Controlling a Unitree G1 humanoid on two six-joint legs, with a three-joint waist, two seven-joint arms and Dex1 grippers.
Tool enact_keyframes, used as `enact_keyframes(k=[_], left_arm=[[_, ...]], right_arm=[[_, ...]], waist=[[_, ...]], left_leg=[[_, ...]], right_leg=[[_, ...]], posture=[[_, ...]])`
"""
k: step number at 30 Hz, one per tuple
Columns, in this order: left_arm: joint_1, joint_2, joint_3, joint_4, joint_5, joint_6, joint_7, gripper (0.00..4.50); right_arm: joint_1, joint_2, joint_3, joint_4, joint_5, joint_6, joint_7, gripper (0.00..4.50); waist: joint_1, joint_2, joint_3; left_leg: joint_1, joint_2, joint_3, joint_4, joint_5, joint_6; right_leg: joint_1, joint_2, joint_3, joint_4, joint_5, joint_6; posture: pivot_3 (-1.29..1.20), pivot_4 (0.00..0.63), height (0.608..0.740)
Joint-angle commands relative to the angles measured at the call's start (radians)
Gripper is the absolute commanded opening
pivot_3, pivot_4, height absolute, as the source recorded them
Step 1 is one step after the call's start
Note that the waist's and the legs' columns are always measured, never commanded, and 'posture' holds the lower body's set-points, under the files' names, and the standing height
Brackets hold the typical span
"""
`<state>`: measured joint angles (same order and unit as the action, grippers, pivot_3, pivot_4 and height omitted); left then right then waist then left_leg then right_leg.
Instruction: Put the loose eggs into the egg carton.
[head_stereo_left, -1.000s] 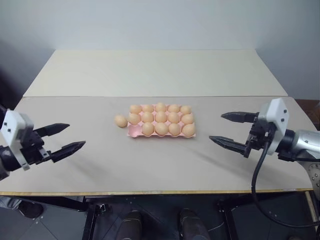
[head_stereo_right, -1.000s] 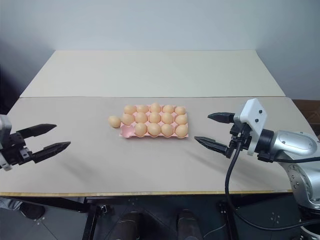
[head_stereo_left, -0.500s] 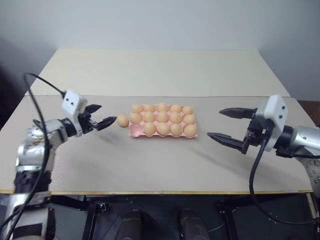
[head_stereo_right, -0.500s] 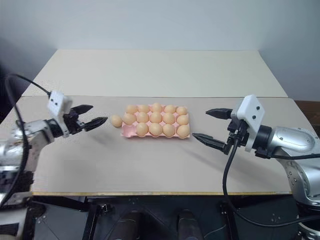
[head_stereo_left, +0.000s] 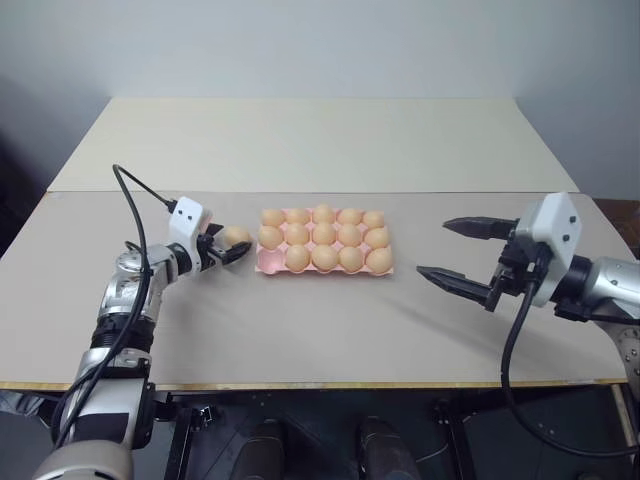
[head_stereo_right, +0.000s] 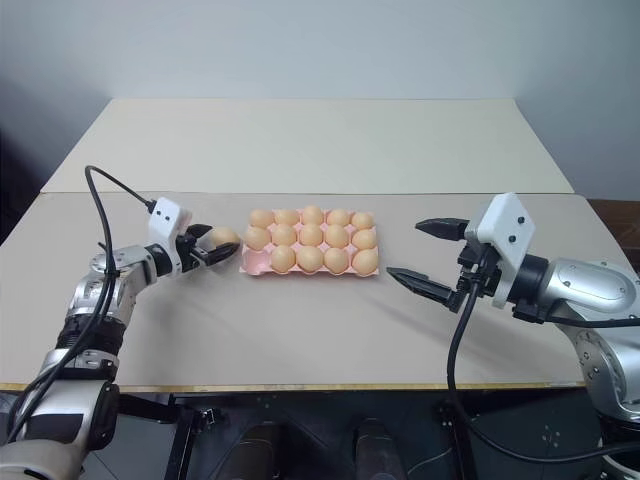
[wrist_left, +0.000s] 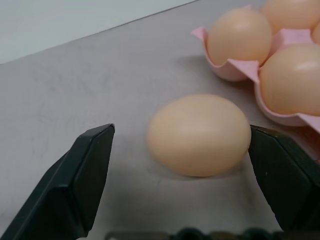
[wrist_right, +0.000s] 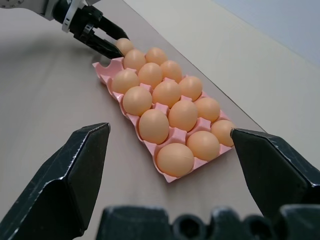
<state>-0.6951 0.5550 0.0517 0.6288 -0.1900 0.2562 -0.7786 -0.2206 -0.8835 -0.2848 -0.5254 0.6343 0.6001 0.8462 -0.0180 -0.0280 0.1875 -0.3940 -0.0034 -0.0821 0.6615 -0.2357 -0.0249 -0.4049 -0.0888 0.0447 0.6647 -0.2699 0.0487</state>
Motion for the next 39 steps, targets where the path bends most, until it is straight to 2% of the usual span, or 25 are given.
enact_keyframes(k=[1,8,11,15,16,23,29,33,39], left_arm=[[-0.026,0.000,0.004,0.006,0.007,-0.033,-0.014,4.43],[-0.016,-0.003,0.017,0.016,0.000,-0.043,-0.040,4.43],[-0.018,-0.005,0.025,0.020,-0.006,-0.050,-0.046,3.80],[-0.007,0.011,0.022,0.014,0.010,-0.060,-0.045,2.60],[-0.003,0.016,0.025,0.011,0.013,-0.060,-0.041,2.51],[0.072,0.062,0.062,-0.114,-0.015,-0.035,-0.043,2.51],[0.215,0.151,0.108,-0.445,-0.144,0.029,-0.195,2.51],[0.261,0.151,0.092,-0.605,-0.216,0.095,-0.233,2.51],[0.217,0.105,0.023,-0.612,-0.205,0.140,-0.218,2.51]], right_arm=[[0.001,-0.008,-0.038,-0.036,0.019,-0.001,-0.010,4.50],[-0.011,-0.007,-0.023,-0.024,0.018,-0.007,-0.015,4.50],[-0.018,-0.006,-0.019,-0.018,0.019,-0.008,-0.015,4.50],[-0.019,-0.004,-0.019,-0.018,0.021,-0.008,-0.016,4.50],[-0.018,-0.003,-0.019,-0.019,0.022,-0.007,-0.017,4.50],[-0.003,0.005,-0.024,-0.032,0.024,-0.005,-0.033,4.50],[0.020,0.015,-0.032,-0.053,0.032,0.004,-0.054,4.50],[0.035,0.024,-0.022,-0.075,0.039,0.006,-0.070,4.50],[0.023,0.028,-0.020,-0.082,0.045,0.020,-0.080,4.50]], waist=[[0.000,0.000,0.000],[0.000,0.000,0.000],[0.000,0.000,0.000],[0.000,0.000,0.000],[0.000,0.000,0.000],[-0.003,0.000,0.000],[-0.003,0.000,0.000],[0.006,0.000,0.000],[0.003,0.000,0.000]], left_leg=[[0.000,0.000,0.000,0.000,0.000,0.000],[0.000,0.000,0.000,0.000,0.000,0.000],[0.000,0.000,0.000,0.000,0.000,0.000],[0.000,0.000,0.000,0.000,0.000,0.000],[0.000,0.000,0.000,0.000,0.000,0.000],[0.000,0.000,0.000,0.000,0.000,0.000],[0.000,0.001,0.000,0.000,0.000,0.000],[0.001,0.000,0.000,0.000,0.000,0.000],[0.002,0.000,0.000,0.000,0.000,0.000]], right_leg=[[0.000,0.000,0.000,0.000,0.000,0.000],[0.000,0.000,0.000,0.000,0.000,0.000],[0.000,0.000,0.000,0.000,0.000,0.000],[0.000,0.000,0.000,0.000,0.000,0.000],[0.000,0.000,0.000,0.000,0.000,0.000],[0.000,0.000,0.000,0.000,0.000,0.000],[0.000,0.000,0.000,0.000,0.000,0.000],[0.001,-0.001,0.000,0.000,0.000,0.000],[0.002,0.000,0.000,0.000,0.000,0.000]], posture=[[0.00,0.150,0.740],[0.00,0.150,0.740],[0.00,0.150,0.740],[0.00,0.150,0.740],[0.00,0.150,0.740],[0.00,0.150,0.740],[0.00,0.150,0.740],[0.00,0.150,0.740],[0.00,0.150,0.740]])
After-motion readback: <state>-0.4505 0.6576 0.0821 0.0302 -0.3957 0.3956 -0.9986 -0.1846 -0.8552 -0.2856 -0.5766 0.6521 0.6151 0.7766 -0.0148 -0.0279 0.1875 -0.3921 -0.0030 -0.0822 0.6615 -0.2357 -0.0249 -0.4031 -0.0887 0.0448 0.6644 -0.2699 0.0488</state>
